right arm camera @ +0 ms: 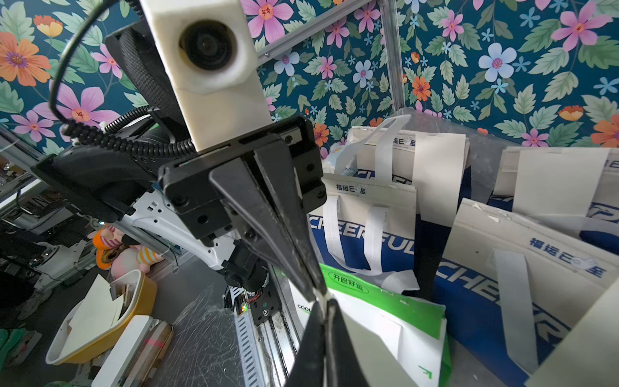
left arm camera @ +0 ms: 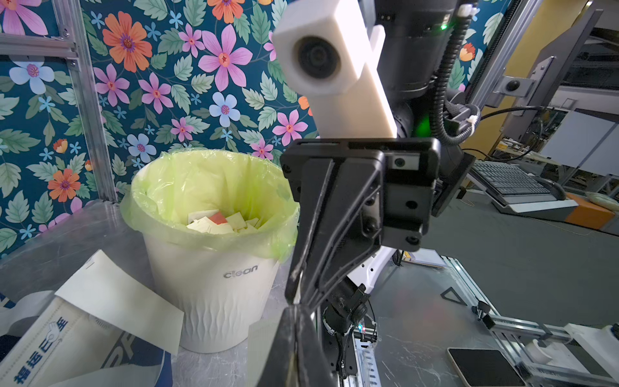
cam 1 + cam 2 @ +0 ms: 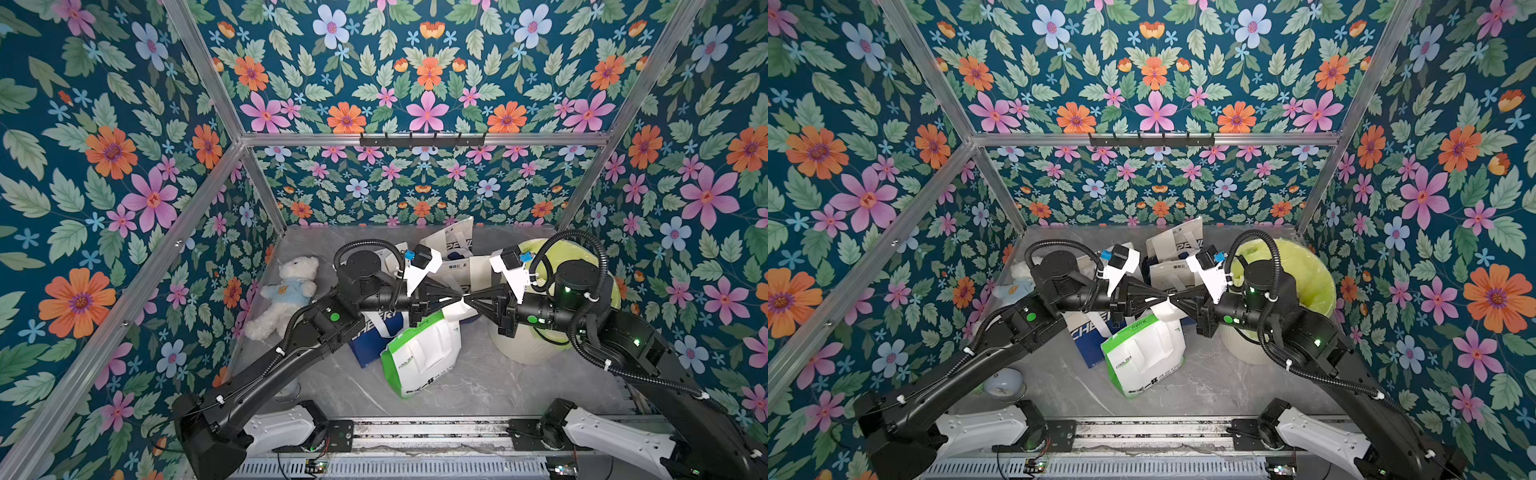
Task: Shred takeout receipts and throw away
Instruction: Shred the takeout receipt.
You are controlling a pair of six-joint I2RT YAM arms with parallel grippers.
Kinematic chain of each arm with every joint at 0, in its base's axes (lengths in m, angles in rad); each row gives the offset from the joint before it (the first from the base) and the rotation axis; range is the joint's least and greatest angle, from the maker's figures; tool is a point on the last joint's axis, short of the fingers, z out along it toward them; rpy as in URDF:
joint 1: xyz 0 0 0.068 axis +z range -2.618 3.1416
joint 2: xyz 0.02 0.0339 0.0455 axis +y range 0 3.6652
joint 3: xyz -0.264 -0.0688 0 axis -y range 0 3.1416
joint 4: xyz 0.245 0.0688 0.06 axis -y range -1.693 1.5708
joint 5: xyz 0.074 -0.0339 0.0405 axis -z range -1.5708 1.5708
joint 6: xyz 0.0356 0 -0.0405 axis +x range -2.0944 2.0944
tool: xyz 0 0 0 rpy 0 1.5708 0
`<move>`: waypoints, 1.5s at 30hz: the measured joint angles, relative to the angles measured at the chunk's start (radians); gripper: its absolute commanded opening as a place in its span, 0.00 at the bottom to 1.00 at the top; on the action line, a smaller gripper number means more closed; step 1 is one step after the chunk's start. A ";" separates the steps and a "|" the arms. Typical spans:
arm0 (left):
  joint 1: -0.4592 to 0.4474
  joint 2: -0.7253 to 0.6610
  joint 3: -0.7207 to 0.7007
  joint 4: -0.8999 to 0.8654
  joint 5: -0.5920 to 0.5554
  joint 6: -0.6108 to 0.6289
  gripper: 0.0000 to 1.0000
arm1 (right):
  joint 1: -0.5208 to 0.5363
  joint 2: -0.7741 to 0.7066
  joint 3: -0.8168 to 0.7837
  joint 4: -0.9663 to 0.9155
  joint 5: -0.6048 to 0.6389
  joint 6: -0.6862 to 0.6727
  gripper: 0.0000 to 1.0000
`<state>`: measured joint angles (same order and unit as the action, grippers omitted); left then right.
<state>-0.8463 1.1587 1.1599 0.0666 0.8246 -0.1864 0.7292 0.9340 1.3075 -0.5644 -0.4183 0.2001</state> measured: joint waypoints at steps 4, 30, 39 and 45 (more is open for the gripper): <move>0.000 0.000 -0.004 0.002 0.000 -0.002 0.00 | 0.000 0.000 0.000 0.000 0.001 0.006 0.02; 0.002 -0.030 -0.046 0.011 -0.050 -0.017 0.00 | -0.001 0.067 0.028 -0.013 0.000 0.030 0.00; -0.002 -0.121 -0.098 0.098 -0.058 -0.016 0.00 | 0.000 0.095 0.034 -0.046 0.166 0.056 0.00; 0.000 -0.169 -0.122 0.099 -0.069 -0.016 0.00 | -0.016 0.108 0.035 -0.058 0.291 0.061 0.00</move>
<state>-0.8463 0.9901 1.0374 0.1654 0.7559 -0.2028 0.7128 1.0424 1.3422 -0.6224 -0.1268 0.2611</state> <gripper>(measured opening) 0.050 0.057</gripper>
